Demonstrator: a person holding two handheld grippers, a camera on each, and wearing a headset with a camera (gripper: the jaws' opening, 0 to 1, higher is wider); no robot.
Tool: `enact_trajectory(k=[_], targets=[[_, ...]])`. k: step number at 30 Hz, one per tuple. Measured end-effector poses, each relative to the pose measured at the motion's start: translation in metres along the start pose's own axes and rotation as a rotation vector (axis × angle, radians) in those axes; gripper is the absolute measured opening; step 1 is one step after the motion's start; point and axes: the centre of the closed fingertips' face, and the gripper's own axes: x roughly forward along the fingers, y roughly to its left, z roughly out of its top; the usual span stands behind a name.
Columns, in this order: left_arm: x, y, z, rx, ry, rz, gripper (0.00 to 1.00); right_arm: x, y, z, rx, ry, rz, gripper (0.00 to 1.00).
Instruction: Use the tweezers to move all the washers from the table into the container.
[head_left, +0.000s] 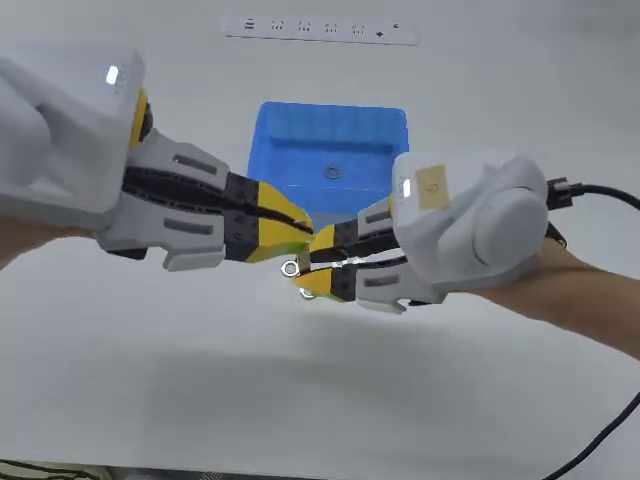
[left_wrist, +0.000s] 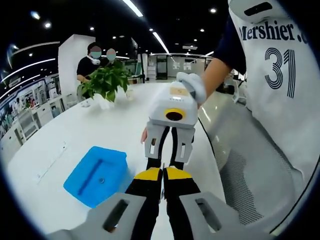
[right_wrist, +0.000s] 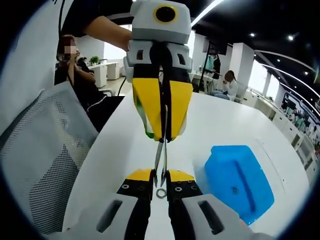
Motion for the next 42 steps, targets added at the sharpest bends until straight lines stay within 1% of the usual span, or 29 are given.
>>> enact_trajectory(k=[2,4,9,12,18,23,30,35,37,40,42], targets=[[0.000,-0.001,-0.004,-0.009,-0.002,0.008,0.05,0.002,0.002,-0.003,0.000,0.005,0.003,0.11],[0.001,-0.001,-0.005,-0.007,-0.010,0.014,0.05,0.002,0.002,-0.004,0.012,0.005,0.002,0.11],[0.002,0.003,-0.009,-0.021,-0.017,0.021,0.05,0.005,0.000,-0.007,0.022,0.019,-0.003,0.11],[0.006,0.002,-0.008,-0.017,-0.021,0.020,0.05,0.005,-0.001,-0.010,0.028,0.023,-0.006,0.11],[0.011,0.003,-0.013,-0.013,-0.015,0.011,0.05,0.006,-0.001,-0.018,0.048,0.031,-0.007,0.12],[0.013,0.003,-0.016,-0.006,-0.006,0.006,0.05,0.008,-0.001,-0.020,0.050,0.034,-0.007,0.12],[0.014,0.003,-0.015,-0.020,-0.018,0.008,0.05,0.010,-0.001,-0.021,0.059,0.030,-0.004,0.12],[0.015,0.001,-0.013,-0.029,-0.015,-0.004,0.05,0.010,0.000,-0.021,0.068,0.030,-0.002,0.12],[0.016,0.002,-0.013,-0.030,-0.011,-0.001,0.05,0.010,0.000,-0.021,0.067,0.032,-0.005,0.11],[0.016,0.004,-0.013,-0.051,-0.010,0.002,0.05,0.011,-0.001,-0.022,0.063,0.035,-0.005,0.11],[0.017,0.005,-0.012,-0.056,-0.009,0.004,0.05,0.011,-0.001,-0.022,0.081,0.035,-0.004,0.11]])
